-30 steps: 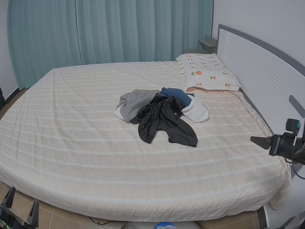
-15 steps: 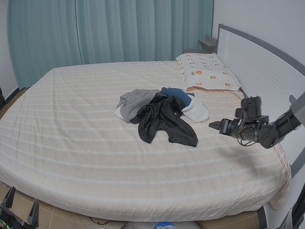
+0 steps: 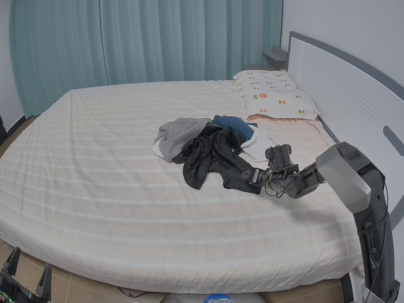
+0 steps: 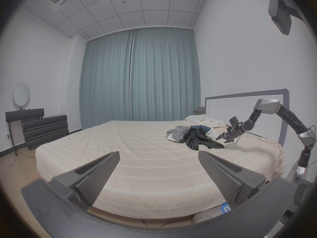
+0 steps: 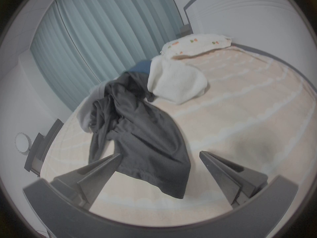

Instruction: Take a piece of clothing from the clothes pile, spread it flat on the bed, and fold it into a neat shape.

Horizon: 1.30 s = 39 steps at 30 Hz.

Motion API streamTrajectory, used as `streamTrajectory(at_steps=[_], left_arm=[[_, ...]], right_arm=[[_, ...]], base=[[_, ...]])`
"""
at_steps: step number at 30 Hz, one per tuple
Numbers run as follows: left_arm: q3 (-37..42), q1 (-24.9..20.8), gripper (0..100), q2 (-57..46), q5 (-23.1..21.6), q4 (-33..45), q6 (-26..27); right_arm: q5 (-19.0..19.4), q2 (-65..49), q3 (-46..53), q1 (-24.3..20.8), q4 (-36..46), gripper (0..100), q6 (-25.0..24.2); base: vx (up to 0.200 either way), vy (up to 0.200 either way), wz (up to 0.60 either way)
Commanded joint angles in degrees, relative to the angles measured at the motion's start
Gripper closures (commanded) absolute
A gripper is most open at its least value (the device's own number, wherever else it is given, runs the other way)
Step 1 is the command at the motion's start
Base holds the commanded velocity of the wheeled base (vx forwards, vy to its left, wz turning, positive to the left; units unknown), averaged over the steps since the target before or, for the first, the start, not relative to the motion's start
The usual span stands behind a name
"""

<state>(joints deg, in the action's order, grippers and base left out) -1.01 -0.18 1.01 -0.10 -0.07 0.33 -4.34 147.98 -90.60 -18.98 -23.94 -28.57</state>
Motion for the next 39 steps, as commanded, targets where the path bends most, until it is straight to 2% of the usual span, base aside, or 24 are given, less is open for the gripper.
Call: streamTrajectory(at_steps=[1, 11, 12, 19, 23, 25, 29, 33, 39], left_arm=[[1.01, 0.01, 0, -1.01, 0.01, -0.01, 0.02], [1.01, 0.01, 0, -1.01, 0.01, -0.01, 0.02], [1.01, 0.01, 0, -1.01, 0.01, -0.01, 0.02], [1.01, 0.01, 0, -1.01, 0.01, -0.01, 0.02], [1.01, 0.01, 0, -1.01, 0.01, -0.01, 0.02], [1.01, 0.01, 0, -1.01, 0.01, -0.01, 0.02], [1.01, 0.01, 0, -1.01, 0.01, -0.01, 0.02], [1.01, 0.01, 0, -1.01, 0.01, -0.01, 0.02], [1.01, 0.01, 0, -1.01, 0.01, -0.01, 0.02]], right_arm=[[-0.23, 6.53, -5.46, -0.71, 2.15, 0, -0.34], [-0.41, 8.46, -12.32, -0.88, 4.78, 0, -1.13], [-0.41, 8.46, -12.67, -1.15, 4.69, 100, -1.13], [-0.32, 9.08, -13.11, -1.94, 3.82, 100, -2.36], [0.03, 4.16, -9.68, -2.46, 3.20, 100, -11.94], [0.74, 1.61, -6.78, -2.38, 3.02, 100, -14.32], [5.22, -8.15, 5.96, -1.94, -1.46, 100, -16.69], [9.26, -17.99, 20.99, -1.76, -11.04, 100, -17.48], [13.22, -29.68, 37.78, -2.55, -22.11, 100, -17.74]], base=[[0.000, 0.000, 0.00], [0.000, 0.000, 0.00], [0.000, 0.000, 0.00], [0.000, 0.000, 0.00], [0.000, 0.000, 0.00], [0.000, 0.000, 0.00], [0.000, 0.000, 0.00], [0.000, 0.000, 0.00], [0.000, 0.000, 0.00]])
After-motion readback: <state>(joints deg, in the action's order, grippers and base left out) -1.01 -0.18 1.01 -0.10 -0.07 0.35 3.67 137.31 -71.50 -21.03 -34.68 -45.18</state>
